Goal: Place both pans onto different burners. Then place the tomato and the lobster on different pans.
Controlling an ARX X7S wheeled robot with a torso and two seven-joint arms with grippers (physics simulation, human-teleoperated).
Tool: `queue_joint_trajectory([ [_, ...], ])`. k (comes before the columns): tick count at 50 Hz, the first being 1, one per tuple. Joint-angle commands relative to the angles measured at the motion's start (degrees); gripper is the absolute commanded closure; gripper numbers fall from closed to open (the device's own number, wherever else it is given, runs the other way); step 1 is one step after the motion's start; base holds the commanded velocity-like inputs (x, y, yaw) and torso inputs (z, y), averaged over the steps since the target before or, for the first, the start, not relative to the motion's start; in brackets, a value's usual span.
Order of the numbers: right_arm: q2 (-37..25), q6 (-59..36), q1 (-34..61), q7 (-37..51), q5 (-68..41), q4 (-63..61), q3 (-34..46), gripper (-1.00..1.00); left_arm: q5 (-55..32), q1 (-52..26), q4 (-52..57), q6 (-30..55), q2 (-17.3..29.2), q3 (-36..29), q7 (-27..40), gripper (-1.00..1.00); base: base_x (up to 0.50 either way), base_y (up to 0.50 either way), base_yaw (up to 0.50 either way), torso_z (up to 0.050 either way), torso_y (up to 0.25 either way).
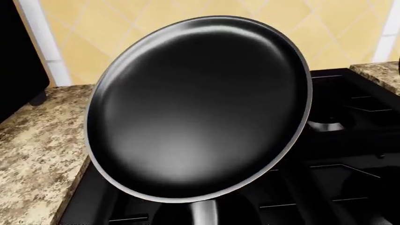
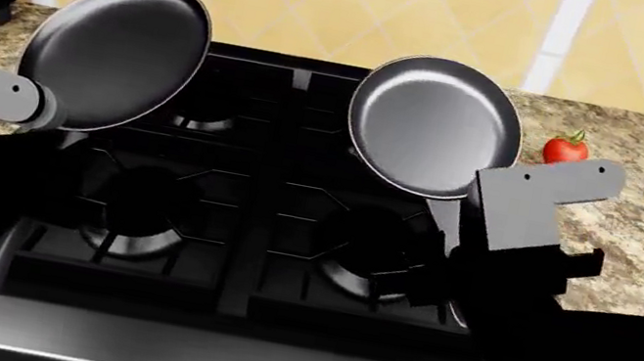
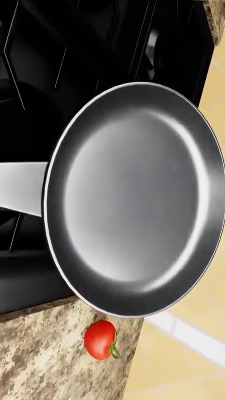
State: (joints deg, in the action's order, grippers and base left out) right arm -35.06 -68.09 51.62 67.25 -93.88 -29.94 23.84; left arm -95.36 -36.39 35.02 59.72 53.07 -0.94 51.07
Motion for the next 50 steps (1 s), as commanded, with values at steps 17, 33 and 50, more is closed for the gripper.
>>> queue_joint_trajectory([
  [17,-1.4,1.1,-3.9,6.8,-5.6,-5.9,-0.3,1.0,2.4,-0.4,0.1,-1.6,0.7,2.7,0.1,1.0,0.0,0.0,0.0,0.001,0.004],
  [33,-0.3,1.2,-5.5,3.7,-2.7,-4.1,1.1,1.0,2.9,0.6,0.2,-2.2,0.9,3.0,-0.2,1.0,0.0,0.0,0.0,0.002,0.004],
  [50,-0.7,0.8,-6.3,3.0,-0.9,-2.6,2.6,1.0,3.8,1.7,0.1,-2.7,0.8,3.0,-0.9,1.0,0.0,0.0,0.0,0.001,0.004],
])
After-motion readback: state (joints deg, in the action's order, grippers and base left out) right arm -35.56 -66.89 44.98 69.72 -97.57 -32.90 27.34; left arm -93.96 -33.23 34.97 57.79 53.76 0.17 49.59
